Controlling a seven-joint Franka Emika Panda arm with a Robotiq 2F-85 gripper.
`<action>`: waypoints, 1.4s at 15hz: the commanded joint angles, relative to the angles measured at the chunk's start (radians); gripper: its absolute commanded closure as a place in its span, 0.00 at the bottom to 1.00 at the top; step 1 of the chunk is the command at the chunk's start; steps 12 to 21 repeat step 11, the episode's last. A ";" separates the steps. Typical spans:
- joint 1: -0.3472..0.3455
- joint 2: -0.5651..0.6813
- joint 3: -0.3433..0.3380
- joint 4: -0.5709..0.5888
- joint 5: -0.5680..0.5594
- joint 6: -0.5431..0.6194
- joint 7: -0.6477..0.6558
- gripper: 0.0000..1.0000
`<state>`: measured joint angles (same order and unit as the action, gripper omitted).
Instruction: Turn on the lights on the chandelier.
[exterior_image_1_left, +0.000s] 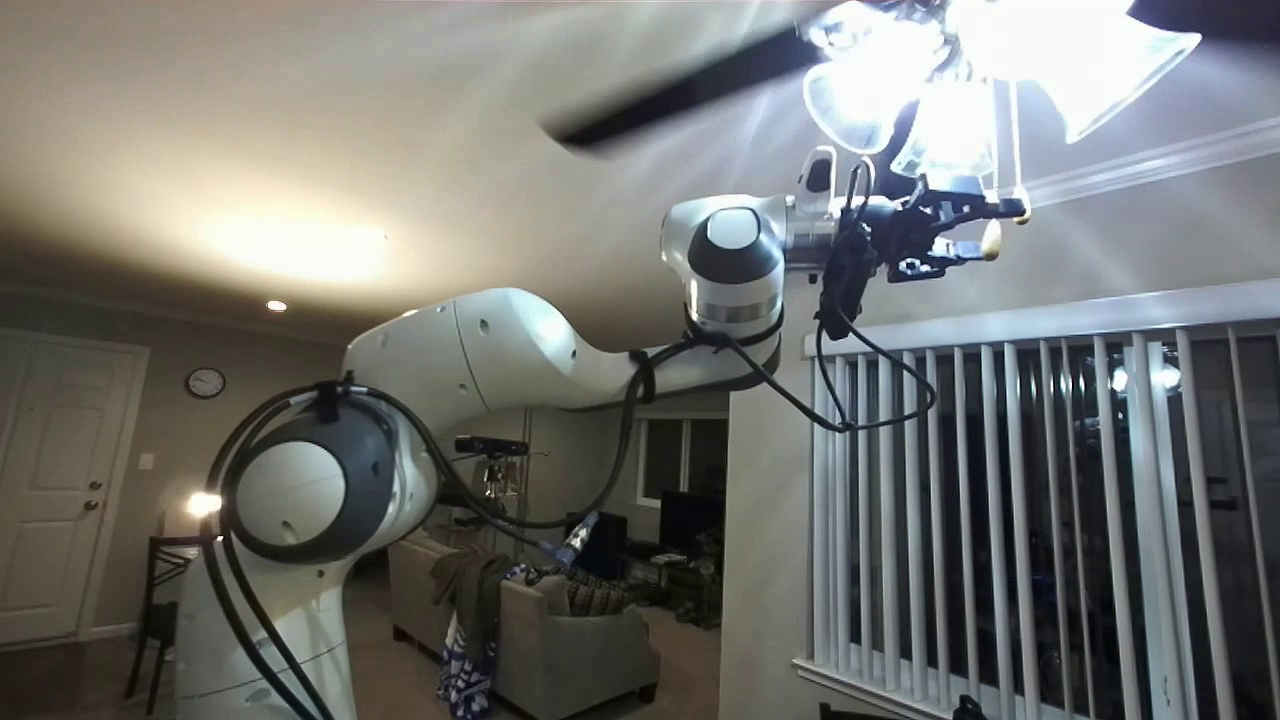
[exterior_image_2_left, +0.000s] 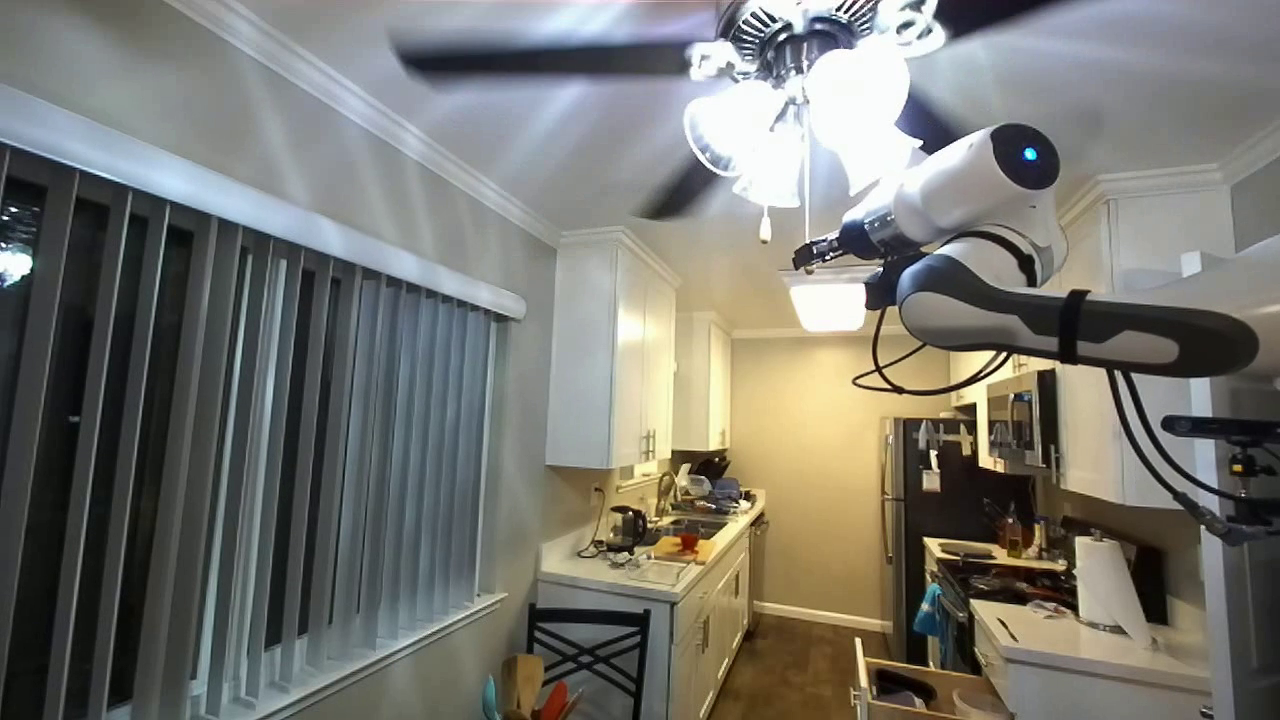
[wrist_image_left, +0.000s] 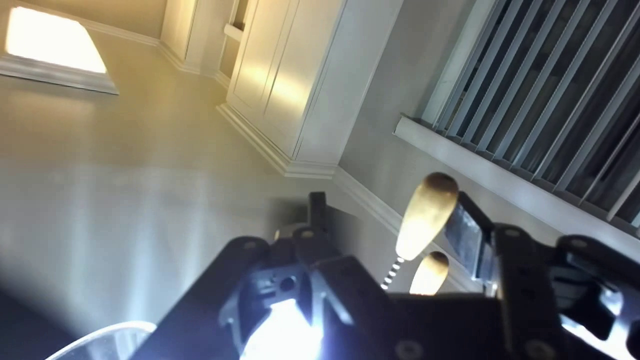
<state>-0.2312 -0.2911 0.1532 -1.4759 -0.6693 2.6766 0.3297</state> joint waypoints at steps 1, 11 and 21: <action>0.038 -0.060 -0.038 -0.086 0.032 -0.011 -0.031 0.06; 0.033 -0.061 -0.038 -0.098 0.020 -0.003 -0.018 0.00; 0.033 -0.061 -0.038 -0.098 0.020 -0.003 -0.018 0.00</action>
